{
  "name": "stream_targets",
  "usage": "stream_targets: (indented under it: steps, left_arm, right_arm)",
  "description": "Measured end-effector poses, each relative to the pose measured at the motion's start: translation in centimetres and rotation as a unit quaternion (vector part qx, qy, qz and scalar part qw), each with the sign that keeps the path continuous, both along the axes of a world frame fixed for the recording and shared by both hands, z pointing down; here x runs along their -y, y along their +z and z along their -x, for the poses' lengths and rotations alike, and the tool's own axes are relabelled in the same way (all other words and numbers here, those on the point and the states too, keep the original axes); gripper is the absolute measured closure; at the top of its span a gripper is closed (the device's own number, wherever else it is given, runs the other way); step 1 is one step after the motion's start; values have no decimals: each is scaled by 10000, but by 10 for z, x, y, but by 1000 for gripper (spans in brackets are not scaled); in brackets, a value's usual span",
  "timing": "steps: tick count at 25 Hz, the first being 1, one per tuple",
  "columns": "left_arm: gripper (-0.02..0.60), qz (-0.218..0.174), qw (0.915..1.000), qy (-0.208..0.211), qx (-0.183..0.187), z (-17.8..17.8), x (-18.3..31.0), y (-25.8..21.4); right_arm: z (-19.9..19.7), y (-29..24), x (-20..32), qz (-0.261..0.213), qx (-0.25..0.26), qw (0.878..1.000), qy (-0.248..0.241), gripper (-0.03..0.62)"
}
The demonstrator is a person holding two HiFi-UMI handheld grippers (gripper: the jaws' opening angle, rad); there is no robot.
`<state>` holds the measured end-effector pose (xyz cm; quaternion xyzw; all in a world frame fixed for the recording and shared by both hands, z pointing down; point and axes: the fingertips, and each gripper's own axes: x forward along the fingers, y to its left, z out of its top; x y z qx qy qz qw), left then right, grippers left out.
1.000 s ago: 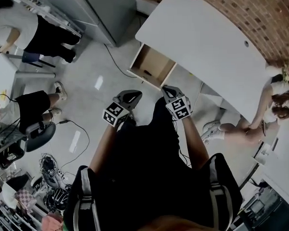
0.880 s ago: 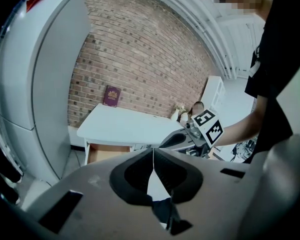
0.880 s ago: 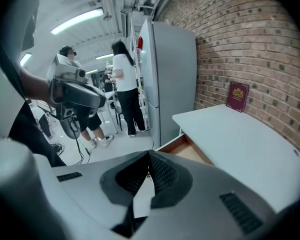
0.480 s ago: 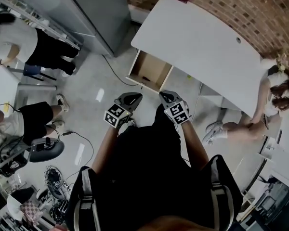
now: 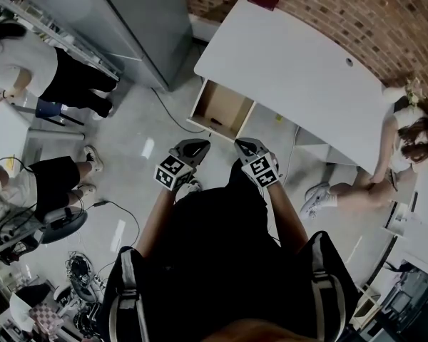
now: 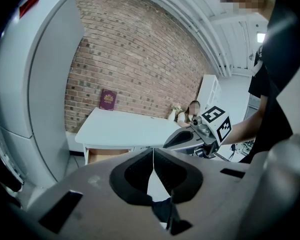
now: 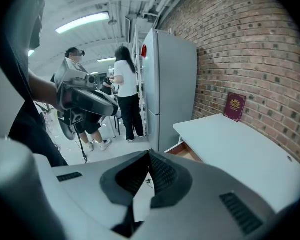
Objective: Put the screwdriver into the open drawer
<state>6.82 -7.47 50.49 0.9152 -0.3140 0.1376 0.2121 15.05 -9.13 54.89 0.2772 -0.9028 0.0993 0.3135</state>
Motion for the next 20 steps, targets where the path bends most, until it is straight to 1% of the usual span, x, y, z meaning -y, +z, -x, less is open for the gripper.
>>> stream_targets:
  steps: [20]
  left_arm:
    - [565, 12, 10000, 5, -57, 8, 3, 5]
  right_arm:
    - [5, -1, -2, -7, -5, 9999, 124, 537]
